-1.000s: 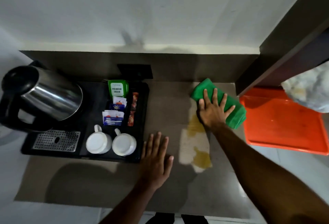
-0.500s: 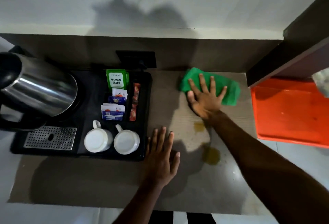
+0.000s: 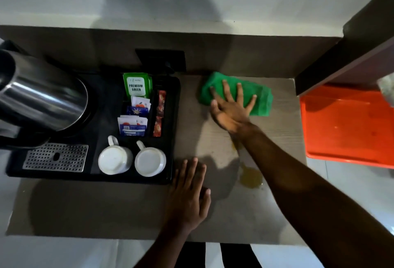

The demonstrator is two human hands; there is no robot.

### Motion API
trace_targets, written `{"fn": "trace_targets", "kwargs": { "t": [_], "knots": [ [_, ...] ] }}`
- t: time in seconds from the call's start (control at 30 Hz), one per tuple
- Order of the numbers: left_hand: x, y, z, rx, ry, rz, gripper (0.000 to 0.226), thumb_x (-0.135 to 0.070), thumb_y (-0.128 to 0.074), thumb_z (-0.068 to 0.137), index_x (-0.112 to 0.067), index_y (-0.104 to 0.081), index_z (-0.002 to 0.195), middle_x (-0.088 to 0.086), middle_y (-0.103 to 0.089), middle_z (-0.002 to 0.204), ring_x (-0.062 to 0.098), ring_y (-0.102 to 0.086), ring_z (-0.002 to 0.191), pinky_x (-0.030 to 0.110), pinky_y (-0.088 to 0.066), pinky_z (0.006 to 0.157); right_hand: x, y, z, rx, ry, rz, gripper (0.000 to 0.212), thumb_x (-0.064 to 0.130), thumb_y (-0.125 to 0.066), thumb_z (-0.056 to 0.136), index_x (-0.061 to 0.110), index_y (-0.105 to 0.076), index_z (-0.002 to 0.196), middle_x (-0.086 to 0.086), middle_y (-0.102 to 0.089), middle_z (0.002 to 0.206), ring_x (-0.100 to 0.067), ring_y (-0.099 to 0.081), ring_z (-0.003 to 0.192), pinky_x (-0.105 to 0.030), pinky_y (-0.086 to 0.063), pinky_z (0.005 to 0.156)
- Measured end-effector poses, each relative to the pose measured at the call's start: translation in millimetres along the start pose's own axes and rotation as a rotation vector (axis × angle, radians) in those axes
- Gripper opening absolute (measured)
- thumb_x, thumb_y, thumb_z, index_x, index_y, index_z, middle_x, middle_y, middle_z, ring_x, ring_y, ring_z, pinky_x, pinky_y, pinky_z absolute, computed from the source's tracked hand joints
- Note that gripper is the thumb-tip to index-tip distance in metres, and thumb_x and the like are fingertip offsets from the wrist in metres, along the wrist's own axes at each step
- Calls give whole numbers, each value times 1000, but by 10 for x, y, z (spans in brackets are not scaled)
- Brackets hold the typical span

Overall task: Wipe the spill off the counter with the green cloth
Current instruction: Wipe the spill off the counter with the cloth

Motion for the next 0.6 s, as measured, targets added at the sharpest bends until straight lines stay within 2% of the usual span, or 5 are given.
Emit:
{"fn": "trace_targets", "kwargs": {
  "t": [0.07, 0.17, 0.3, 0.43, 0.6],
  "knots": [
    [-8, 10, 2, -2, 10, -14, 66, -44, -50, 96, -21, -37, 156, 7, -27, 169, 28, -16, 159, 51, -27, 125, 81, -130, -220, 36, 155, -134, 64, 63, -9, 91, 56, -12, 155, 14, 1, 173, -33, 9, 159, -77, 11, 112],
    [5, 24, -13, -10, 13, -29, 66, -43, -54, 94, -19, -40, 155, 7, -27, 169, 27, -16, 159, 52, -28, 124, -368, -246, -933, 109, 287, -268, 64, 62, -11, 93, 55, -10, 156, 15, -2, 172, -31, -3, 160, -76, -2, 116],
    [10, 6, -14, -37, -5, -48, 68, -43, -54, 95, -19, -37, 156, 8, -27, 169, 28, -15, 159, 50, -25, 126, -1219, 59, -996, 114, 90, -237, 60, 67, -5, 88, 65, 10, 146, 24, 18, 166, -27, 8, 160, -73, 1, 119],
    [17, -5, -7, -48, -15, -32, 70, -43, -52, 95, -20, -33, 158, 8, -26, 170, 27, -14, 159, 46, -17, 129, -737, 200, -185, 80, -131, 23, 72, 78, -12, 81, 64, -3, 151, 18, 14, 170, -29, 21, 158, -74, 15, 114],
    [-17, 70, -1, -34, -7, -30, 65, -43, -50, 95, -18, -40, 154, 11, -32, 167, 30, -17, 158, 51, -24, 126, -200, -209, -624, 209, -10, -63, 89, 88, -2, 69, 59, 3, 153, 17, 20, 169, -29, 27, 156, -72, 20, 112]
  ]
}}
Point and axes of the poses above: each hand's wrist, its own z-axis towards the middle knuckle, its own y-axis out of the back of the hand, x = y × z, the point moved 2 cm from there along z, towards the middle knuckle
